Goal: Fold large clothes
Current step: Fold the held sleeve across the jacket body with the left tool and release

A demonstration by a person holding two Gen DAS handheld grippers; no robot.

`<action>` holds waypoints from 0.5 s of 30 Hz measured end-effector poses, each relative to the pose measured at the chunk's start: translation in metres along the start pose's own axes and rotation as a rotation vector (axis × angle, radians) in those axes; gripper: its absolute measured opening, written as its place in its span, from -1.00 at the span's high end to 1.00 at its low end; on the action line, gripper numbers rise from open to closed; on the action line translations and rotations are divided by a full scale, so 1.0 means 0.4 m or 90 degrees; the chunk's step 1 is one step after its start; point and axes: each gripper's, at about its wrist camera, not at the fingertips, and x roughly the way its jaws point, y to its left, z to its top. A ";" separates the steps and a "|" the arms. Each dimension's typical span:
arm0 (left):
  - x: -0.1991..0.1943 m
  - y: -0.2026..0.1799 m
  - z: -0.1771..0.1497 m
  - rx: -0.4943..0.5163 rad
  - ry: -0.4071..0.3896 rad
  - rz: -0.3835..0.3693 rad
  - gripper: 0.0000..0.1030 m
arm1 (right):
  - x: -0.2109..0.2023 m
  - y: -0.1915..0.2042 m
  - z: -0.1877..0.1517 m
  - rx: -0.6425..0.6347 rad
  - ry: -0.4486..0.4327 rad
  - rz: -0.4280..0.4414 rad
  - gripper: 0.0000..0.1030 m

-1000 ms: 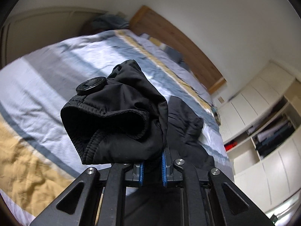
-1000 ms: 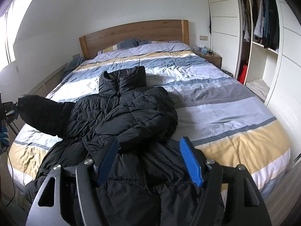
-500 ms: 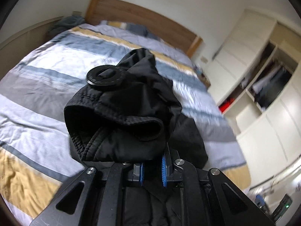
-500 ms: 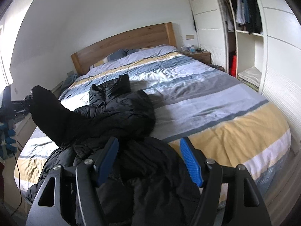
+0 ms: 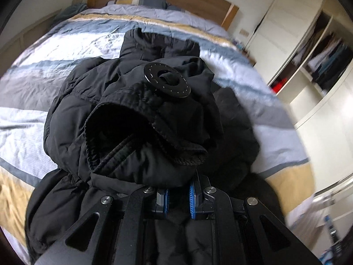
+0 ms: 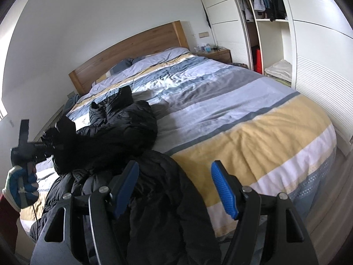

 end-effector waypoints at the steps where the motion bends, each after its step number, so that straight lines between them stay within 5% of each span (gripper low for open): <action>1: 0.013 -0.005 -0.006 0.006 0.008 0.006 0.75 | 0.002 -0.007 -0.002 0.004 0.003 -0.002 -0.31; 7: 0.061 -0.017 -0.035 0.041 0.042 0.037 0.72 | 0.018 -0.005 -0.017 0.003 0.018 0.000 -0.31; 15: 0.049 0.000 -0.074 0.037 0.069 -0.041 0.30 | 0.048 0.032 -0.022 -0.015 0.038 0.001 -0.31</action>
